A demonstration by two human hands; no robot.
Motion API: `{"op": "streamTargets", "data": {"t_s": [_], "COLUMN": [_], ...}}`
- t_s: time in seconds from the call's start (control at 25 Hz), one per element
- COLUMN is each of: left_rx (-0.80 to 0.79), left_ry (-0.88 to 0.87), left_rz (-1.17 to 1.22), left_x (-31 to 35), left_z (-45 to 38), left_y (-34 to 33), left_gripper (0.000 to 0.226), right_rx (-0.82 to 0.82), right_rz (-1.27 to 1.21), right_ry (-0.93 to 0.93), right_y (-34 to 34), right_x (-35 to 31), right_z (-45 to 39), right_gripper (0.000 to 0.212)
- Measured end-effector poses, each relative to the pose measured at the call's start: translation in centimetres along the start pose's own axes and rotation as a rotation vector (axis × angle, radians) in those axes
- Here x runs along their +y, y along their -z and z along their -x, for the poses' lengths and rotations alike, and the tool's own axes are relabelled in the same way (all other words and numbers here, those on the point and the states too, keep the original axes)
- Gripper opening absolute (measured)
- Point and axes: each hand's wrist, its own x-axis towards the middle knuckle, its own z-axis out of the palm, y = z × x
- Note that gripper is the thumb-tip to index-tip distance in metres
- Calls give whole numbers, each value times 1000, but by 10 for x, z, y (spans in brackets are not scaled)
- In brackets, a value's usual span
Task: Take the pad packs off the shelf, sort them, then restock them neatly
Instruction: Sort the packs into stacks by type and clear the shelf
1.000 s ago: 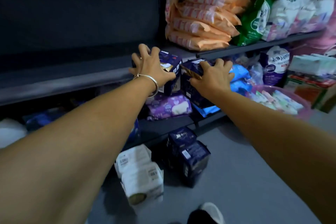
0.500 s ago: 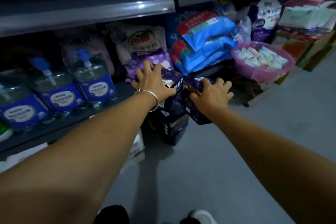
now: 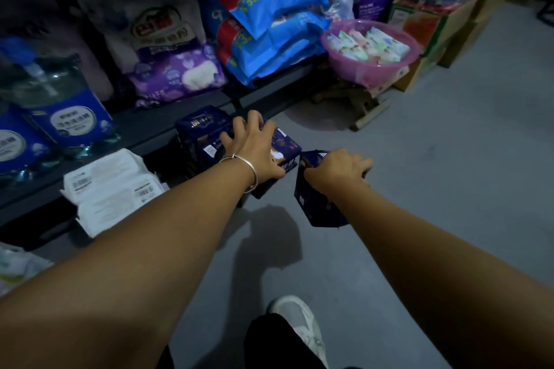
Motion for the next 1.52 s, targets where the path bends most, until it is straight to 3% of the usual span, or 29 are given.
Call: {"op": "streamTargets", "data": {"t_s": [0.24, 0.52, 0.68, 0.8, 0.92, 1.04, 1.16, 1.32, 1.52], "left_rx": [-239, -433, -434, -419, -413, -445, -456, -503, -499], "left_ry": [-418, -671, -765, -763, -707, -661, -641, -544, -493], "left_rz": [-550, -792, -871, -797, -666, -579, -532, -466, -374], "left_x": [8, 2, -11, -21, -32, -42, -47, -51, -70], "left_z": [6, -17, -31, -40, -46, -49, -46, -37, -34], "left_y": [-44, -89, -109, -117, -119, -116, -108, -86, -57], "left_gripper": [82, 63, 48, 41, 47, 48, 44, 51, 53], "right_rx": [-23, -24, -20, -46, -189, -243, -269, -157, -131], "right_rz": [14, -71, -107, -162, -209, -273, -116, 134, 170], "right_ry": [-82, -99, -146, -128, -50, -117, -98, 183, 392], "right_y": [-38, -79, -101, -120, -138, -137, -125, -112, -87], "right_x": [33, 19, 6, -7, -21, -21, -17, -26, -50], "right_z": [-8, -13, -22, -24, -16, -17, -19, -15, -8], "right_gripper": [81, 86, 87, 81, 66, 66, 69, 53, 45]}}
